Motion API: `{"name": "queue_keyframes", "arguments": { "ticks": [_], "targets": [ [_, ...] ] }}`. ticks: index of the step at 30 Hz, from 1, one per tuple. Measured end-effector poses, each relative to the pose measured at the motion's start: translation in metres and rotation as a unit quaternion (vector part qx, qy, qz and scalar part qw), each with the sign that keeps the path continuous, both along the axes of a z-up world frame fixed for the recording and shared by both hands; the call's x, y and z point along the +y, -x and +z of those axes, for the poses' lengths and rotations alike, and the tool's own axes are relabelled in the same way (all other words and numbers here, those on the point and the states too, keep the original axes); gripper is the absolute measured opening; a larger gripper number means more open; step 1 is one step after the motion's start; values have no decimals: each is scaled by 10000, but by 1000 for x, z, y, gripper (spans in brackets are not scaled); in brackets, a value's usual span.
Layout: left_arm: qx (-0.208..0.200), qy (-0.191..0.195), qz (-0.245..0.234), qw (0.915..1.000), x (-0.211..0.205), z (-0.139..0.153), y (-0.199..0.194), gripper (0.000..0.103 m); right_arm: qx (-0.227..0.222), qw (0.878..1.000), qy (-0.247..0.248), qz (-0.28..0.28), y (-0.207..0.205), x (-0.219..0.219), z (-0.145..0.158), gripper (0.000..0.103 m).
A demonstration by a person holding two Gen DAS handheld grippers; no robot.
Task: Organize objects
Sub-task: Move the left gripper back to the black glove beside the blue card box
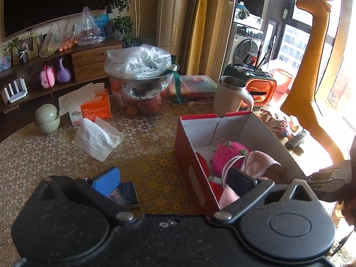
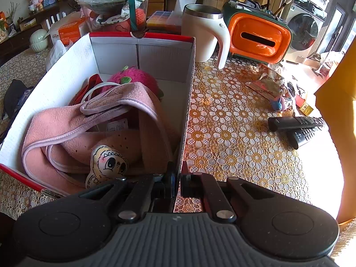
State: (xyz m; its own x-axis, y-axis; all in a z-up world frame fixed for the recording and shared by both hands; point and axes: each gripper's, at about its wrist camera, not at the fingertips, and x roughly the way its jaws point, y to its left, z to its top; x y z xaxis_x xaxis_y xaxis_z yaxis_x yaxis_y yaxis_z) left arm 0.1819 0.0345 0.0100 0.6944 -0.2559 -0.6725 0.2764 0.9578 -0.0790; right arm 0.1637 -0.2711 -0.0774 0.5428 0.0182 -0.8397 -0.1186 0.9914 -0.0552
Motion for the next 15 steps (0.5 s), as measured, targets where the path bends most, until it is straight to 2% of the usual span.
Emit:
{"name": "queue_keyframes", "arguments": {
  "ticks": [7,15],
  "targets": [
    [-21,-313,664,9973,46,-9,-14,103,6,10000,22,1,0,1,0,4],
    [283,-559,1321,9893,91,-45,-41,103,43,10000,26,-17,0,2,0,4]
  ]
}}
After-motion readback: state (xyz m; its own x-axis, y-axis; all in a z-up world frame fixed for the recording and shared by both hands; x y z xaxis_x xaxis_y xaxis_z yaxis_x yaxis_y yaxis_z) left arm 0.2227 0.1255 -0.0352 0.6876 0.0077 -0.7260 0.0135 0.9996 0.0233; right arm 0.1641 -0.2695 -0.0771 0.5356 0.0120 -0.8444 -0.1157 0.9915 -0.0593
